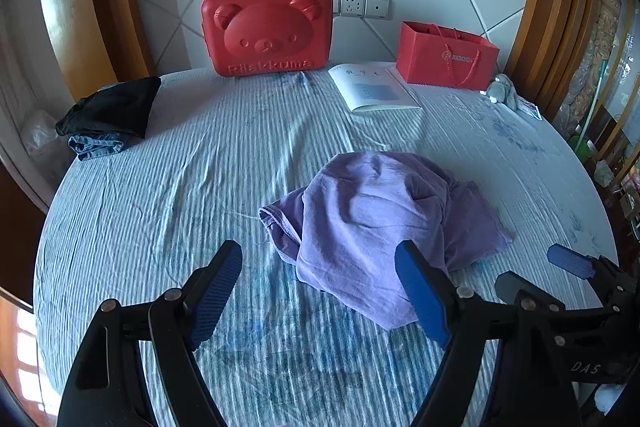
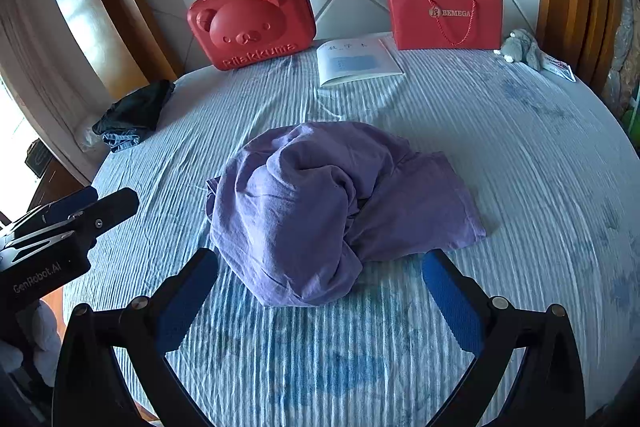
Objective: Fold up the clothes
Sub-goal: 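Move both tools toward the crumpled lavender T-shirt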
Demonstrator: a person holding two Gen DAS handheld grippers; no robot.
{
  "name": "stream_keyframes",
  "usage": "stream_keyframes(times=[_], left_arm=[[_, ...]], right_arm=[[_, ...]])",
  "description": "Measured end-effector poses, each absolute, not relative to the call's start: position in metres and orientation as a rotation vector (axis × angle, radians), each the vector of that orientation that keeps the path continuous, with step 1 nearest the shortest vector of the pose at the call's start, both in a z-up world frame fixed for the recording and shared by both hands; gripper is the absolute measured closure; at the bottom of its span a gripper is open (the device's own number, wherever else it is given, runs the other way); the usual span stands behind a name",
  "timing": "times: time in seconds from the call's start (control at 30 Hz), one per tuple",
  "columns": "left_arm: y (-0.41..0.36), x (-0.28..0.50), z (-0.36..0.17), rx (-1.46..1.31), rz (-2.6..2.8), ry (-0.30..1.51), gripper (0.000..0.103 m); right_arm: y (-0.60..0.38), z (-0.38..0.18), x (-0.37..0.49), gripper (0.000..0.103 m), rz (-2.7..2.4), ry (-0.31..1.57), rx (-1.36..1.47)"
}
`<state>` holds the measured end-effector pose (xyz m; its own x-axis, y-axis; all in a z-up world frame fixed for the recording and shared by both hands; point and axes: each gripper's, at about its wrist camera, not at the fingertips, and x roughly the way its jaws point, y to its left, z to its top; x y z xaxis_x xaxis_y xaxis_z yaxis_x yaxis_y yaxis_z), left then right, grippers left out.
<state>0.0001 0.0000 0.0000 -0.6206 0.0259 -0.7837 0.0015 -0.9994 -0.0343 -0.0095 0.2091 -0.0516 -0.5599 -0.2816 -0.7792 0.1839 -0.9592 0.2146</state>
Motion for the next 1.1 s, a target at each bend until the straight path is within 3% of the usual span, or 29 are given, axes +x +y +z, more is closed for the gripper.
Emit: stream_keyframes(times=[1.1], left_arm=[[-0.004, 0.001, -0.011, -1.449, 2.79, -0.014, 0.024]], right_arm=[[0.198, -0.053, -0.009, 0.0, -2.599, -0.063, 1.322]])
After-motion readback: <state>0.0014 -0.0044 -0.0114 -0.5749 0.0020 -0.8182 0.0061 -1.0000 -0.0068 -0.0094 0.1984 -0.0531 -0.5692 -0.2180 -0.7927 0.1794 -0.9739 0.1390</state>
